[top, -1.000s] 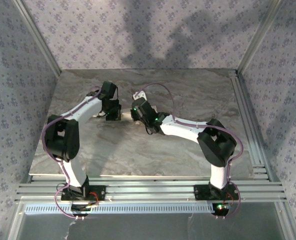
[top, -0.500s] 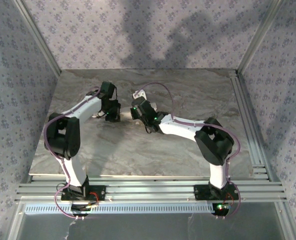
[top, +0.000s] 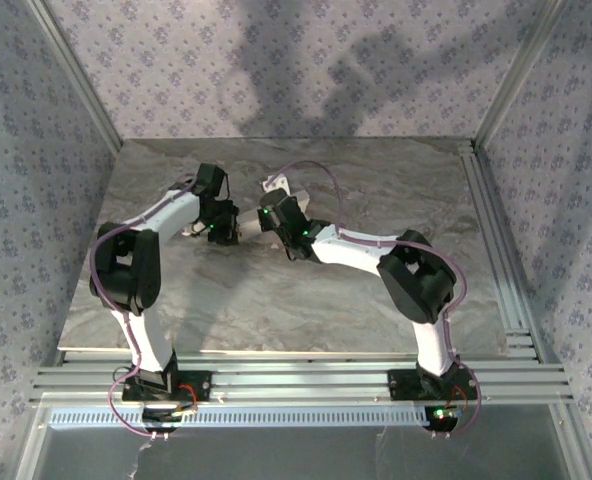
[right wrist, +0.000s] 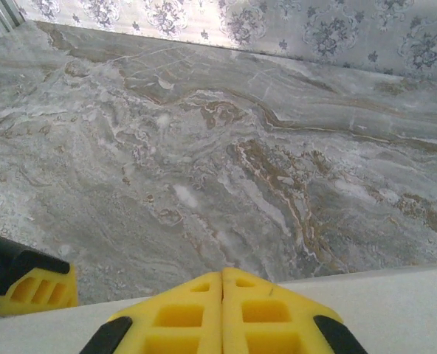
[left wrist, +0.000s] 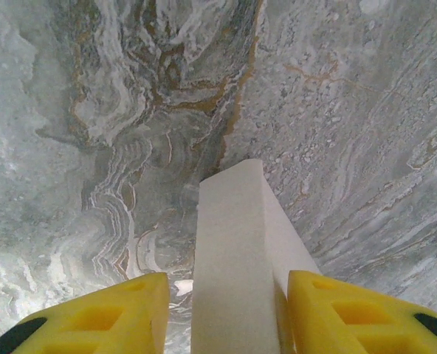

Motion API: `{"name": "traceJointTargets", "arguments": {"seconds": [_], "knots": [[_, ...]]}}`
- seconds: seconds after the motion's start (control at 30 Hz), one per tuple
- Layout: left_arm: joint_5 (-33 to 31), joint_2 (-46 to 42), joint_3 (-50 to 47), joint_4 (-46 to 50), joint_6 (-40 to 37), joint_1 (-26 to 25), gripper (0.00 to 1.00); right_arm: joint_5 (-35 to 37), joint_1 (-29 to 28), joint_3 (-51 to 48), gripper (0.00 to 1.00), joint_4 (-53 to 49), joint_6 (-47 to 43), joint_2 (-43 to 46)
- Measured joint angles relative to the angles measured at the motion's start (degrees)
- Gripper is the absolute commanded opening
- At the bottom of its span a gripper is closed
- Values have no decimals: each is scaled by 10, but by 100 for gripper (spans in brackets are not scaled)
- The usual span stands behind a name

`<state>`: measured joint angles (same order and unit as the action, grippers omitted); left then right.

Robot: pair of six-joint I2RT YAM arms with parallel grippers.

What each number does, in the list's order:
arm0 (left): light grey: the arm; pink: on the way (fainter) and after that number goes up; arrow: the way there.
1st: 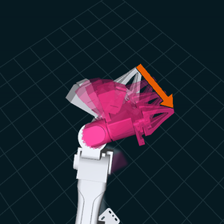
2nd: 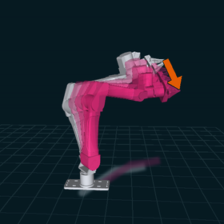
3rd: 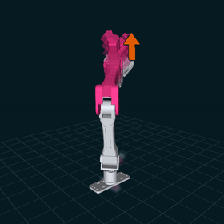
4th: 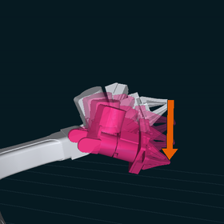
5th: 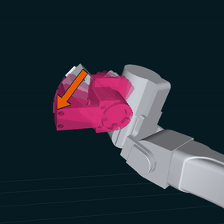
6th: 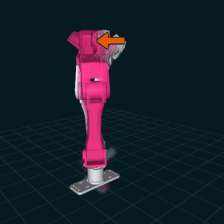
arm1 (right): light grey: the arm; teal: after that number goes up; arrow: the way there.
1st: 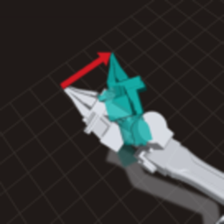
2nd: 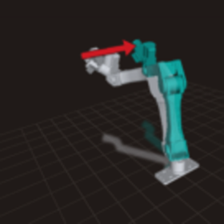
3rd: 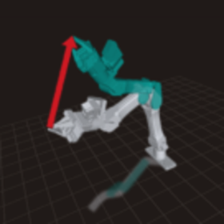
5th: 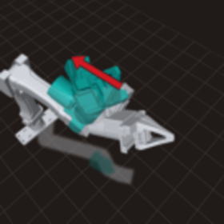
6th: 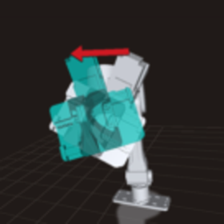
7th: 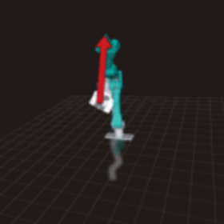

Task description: Fold the paper box

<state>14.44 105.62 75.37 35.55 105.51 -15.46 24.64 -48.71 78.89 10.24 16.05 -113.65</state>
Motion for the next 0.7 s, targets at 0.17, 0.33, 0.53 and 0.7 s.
{"name": "traceJointTargets", "arguments": {"seconds": [0.17,0.33,0.53,0.7], "knots": [[10,7,6,-5,-2,4,35,0,2,5,5,3,-1,-5],[13,7,6,-9,0,6,35,-7,4,22,2,-6,-7,-14],[20,10,6,-13,-1,11,35,-43,16,74,0,-54,-10,-35],[30,15,6,-16,-12,21,39,-93,31,121,1,-101,-1,-52]]}}
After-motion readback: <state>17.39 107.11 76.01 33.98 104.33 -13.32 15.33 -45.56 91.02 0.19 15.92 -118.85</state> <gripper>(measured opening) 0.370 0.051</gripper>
